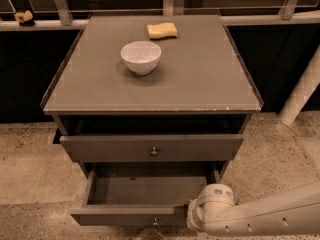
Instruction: Open middle drawer
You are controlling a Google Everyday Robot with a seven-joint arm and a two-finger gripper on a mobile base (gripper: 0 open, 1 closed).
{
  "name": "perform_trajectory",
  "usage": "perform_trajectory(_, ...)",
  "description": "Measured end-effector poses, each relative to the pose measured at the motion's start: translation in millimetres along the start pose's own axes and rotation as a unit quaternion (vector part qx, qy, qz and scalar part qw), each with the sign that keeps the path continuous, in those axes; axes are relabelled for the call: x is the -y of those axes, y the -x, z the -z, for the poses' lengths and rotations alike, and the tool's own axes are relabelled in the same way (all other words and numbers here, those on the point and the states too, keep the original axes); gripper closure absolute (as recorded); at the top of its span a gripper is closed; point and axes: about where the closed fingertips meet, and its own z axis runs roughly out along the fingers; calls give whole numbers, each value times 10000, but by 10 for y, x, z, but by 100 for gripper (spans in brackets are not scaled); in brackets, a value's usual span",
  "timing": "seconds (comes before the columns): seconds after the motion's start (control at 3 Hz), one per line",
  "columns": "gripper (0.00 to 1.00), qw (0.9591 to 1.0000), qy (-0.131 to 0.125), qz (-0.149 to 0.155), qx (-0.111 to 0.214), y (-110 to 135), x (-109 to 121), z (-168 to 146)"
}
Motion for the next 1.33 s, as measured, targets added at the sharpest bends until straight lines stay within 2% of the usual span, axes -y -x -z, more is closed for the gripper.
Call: perform_trajectory(1.33,100,10000,5,-5,30,-33,-127,36)
